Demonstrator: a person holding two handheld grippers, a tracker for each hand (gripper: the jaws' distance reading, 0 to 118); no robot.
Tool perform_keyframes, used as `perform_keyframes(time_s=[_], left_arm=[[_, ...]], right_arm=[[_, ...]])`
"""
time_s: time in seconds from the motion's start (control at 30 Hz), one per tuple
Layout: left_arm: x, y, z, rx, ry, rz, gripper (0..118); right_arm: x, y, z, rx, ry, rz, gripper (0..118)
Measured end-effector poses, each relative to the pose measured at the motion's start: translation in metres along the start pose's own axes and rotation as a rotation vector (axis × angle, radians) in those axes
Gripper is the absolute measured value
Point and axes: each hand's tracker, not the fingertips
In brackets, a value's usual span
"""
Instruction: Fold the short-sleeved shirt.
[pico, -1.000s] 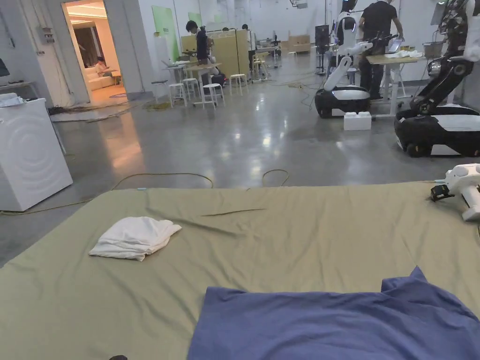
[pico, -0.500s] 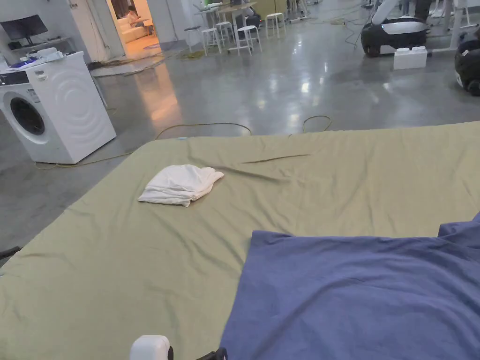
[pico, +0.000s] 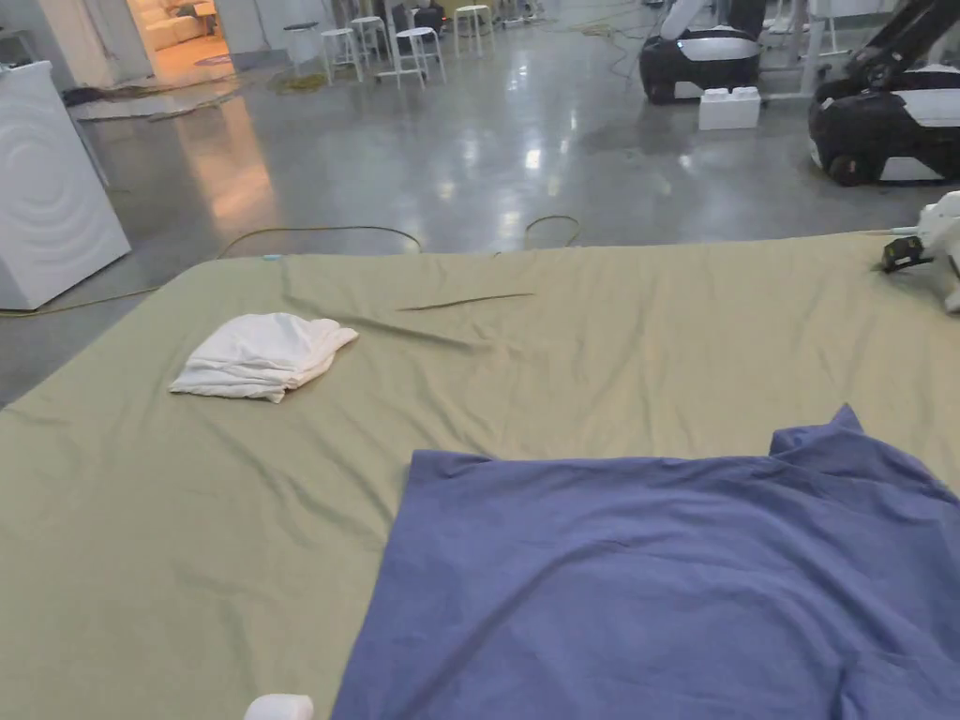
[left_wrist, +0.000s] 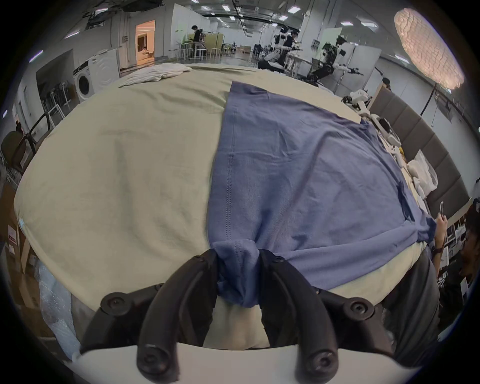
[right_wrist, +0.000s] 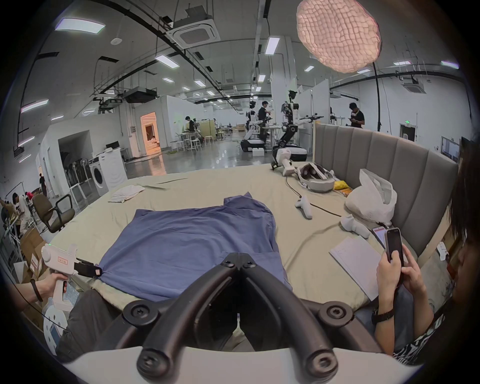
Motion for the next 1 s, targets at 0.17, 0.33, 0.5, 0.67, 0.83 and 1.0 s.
perform_keyframes(time_s=[0.17,0.33,0.5,0.67,0.83,1.0], left_arm=[[0.002,0.005,-0.01,-0.055,0.023,-0.01,32],[0.01,0.006,-0.008,-0.062,0.082,-0.044,32],[0.018,0.008,-0.003,-0.079,0.084,-0.028,32],[0.027,0.006,0.001,-0.082,0.081,-0.017,32],[0.017,0.005,0.003,-0.058,0.073,-0.002,32],[0.005,0.022,0.038,0.09,-0.018,0.152,27]], right_arm=[[0.031,-0.015,-0.036,-0.169,-0.032,-0.114,76],[0.074,-0.056,-0.091,-0.359,-0.046,-0.231,74],[0.099,-0.082,-0.136,-0.45,-0.055,-0.263,72],[0.096,-0.092,-0.159,-0.537,-0.013,-0.211,33],[0.09,-0.084,-0.15,-0.508,-0.006,-0.204,7],[0.085,-0.051,-0.148,-0.393,0.001,-0.158,6]])
